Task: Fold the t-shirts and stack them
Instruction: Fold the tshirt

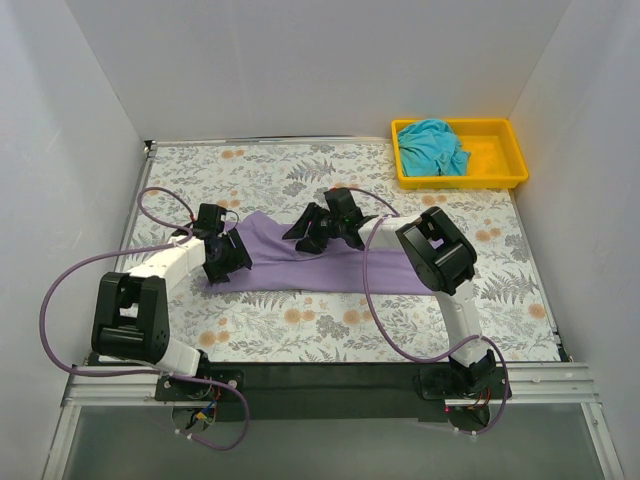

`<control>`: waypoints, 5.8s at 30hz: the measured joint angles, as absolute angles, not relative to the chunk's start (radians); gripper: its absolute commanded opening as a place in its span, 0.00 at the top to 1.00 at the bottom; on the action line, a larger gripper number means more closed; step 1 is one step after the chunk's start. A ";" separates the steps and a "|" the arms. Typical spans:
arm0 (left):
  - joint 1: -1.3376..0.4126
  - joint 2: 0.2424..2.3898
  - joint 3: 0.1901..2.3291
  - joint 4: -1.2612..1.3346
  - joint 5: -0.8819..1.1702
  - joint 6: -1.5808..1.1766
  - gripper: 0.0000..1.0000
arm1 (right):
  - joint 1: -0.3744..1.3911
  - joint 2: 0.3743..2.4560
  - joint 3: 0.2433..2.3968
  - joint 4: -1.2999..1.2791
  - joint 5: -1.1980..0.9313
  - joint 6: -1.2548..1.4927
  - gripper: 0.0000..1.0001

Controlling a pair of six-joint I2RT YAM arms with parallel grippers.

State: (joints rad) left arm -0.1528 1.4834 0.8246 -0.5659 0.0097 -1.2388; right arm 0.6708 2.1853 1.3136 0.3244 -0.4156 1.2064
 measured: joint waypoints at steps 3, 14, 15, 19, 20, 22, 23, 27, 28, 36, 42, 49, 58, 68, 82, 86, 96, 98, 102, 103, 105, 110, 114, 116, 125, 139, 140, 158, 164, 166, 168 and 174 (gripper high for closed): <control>-0.153 1.474 0.820 -0.567 0.010 -1.239 0.40 | 0.668 2.185 1.315 0.325 -0.411 1.179 0.52; -0.153 1.462 0.798 -0.568 0.010 -1.239 0.40 | 0.661 2.191 1.358 0.332 -0.386 1.088 0.59; -0.153 1.462 0.797 -0.567 0.010 -1.239 0.40 | 0.660 2.191 1.358 0.332 -0.384 1.084 0.60; -0.153 1.461 0.797 -0.568 0.010 -1.239 0.40 | 0.654 2.194 1.358 0.332 -0.379 1.066 0.65; -0.153 1.460 0.796 -0.568 0.010 -1.239 0.40 | 0.654 2.194 1.358 0.332 -0.376 1.063 0.67; -0.153 1.456 0.794 -0.568 0.010 -1.238 0.40 | 0.654 2.196 1.358 0.332 -0.374 1.056 0.74; -0.153 1.454 0.794 -0.568 0.010 -1.238 0.40 | 0.654 2.197 1.358 0.333 -0.373 1.049 0.78; -0.153 1.451 0.793 -0.568 0.010 -1.239 0.40 | 0.654 2.201 1.358 0.332 -0.372 1.031 0.92; -0.153 1.451 0.793 -0.568 0.010 -1.239 0.40 | 0.654 2.201 1.358 0.332 -0.371 1.028 0.97; -0.153 1.451 0.793 -0.568 0.010 -1.239 0.40 | 0.654 2.201 1.395 0.332 -0.372 0.925 0.99; -0.153 1.451 0.792 -0.568 0.010 -1.239 0.40 | 0.654 2.201 1.475 0.295 -0.372 0.764 0.99; -0.153 1.451 0.792 -0.570 0.010 -1.246 0.40 | 0.654 2.197 1.529 0.248 -0.353 0.572 0.99; -0.153 1.451 0.963 -0.620 -0.001 -1.245 0.39 | 0.654 2.199 1.517 0.159 -0.360 0.510 0.95; -0.153 1.684 1.232 -0.459 -0.041 -1.081 0.46 | 0.654 2.219 1.509 0.141 -0.373 0.466 0.95; -0.187 2.022 1.430 -0.331 -0.008 -0.912 0.55 | 0.654 2.219 1.507 0.125 -0.379 0.412 0.95; -0.201 2.051 1.444 -0.320 -0.023 -0.878 0.55 | 0.656 2.223 1.508 0.121 -0.382 0.410 0.95; -0.226 2.071 1.444 -0.309 -0.073 -0.830 0.56 | 0.661 2.236 1.509 0.107 -0.389 0.407 0.95; -0.230 2.083 1.441 -0.307 -0.087 -0.825 0.56 | 0.664 2.236 1.509 0.107 -0.389 0.407 0.95; -0.244 2.090 1.438 -0.289 -0.118 -0.815 0.62 | 0.666 2.237 1.510 0.106 -0.389 0.407 0.96; -0.246 2.091 1.438 -0.286 -0.123 -0.812 0.66 | 0.668 2.239 1.512 0.106 -0.389 0.407 0.95; -0.247 2.093 1.437 -0.281 -0.131 -0.810 0.72 | 0.668 2.244 1.517 0.106 -0.391 0.407 0.96; -0.246 2.094 1.433 -0.268 -0.144 -0.812 0.93 | 0.668 2.246 1.522 0.106 -0.392 0.407 0.95; -0.246 2.094 1.427 -0.256 -0.148 -0.814 1.00 | 0.668 2.251 1.528 0.106 -0.393 0.407 0.95; -0.246 2.094 1.427 -0.255 -0.148 -0.816 1.00 | 0.668 2.255 1.536 0.105 -0.392 0.407 0.95; -0.246 2.094 1.452 -0.300 -0.150 -0.835 1.00 | 0.669 2.266 1.589 0.102 -0.379 0.402 0.95; -0.243 2.088 1.532 -0.356 -0.173 -0.887 1.00 | 0.669 2.266 1.600 0.104 -0.365 0.385 0.95; -0.242 2.084 1.532 -0.357 -0.175 -0.890 1.00 | 0.669 2.266 1.600 0.104 -0.364 0.385 0.95; -0.162 1.950 1.429 -0.386 -0.184 -1.008 1.00 | 0.669 2.249 1.554 0.106 -0.318 0.384 0.94; -0.159 1.932 1.396 -0.385 -0.146 -1.032 1.00 | 0.670 2.220 1.553 0.106 -0.316 0.363 0.93; -0.159 1.927 1.380 -0.386 -0.138 -1.042 1.00 | 0.673 2.208 1.552 0.106 -0.318 0.354 0.93; -0.159 1.920 1.364 -0.390 -0.134 -1.053 1.00 | 0.674 2.196 1.546 0.106 -0.323 0.342 0.92; -0.159 1.848 1.312 -0.408 -0.135 -1.097 1.00 | 0.687 2.153 1.504 0.105 -0.344 0.290 0.92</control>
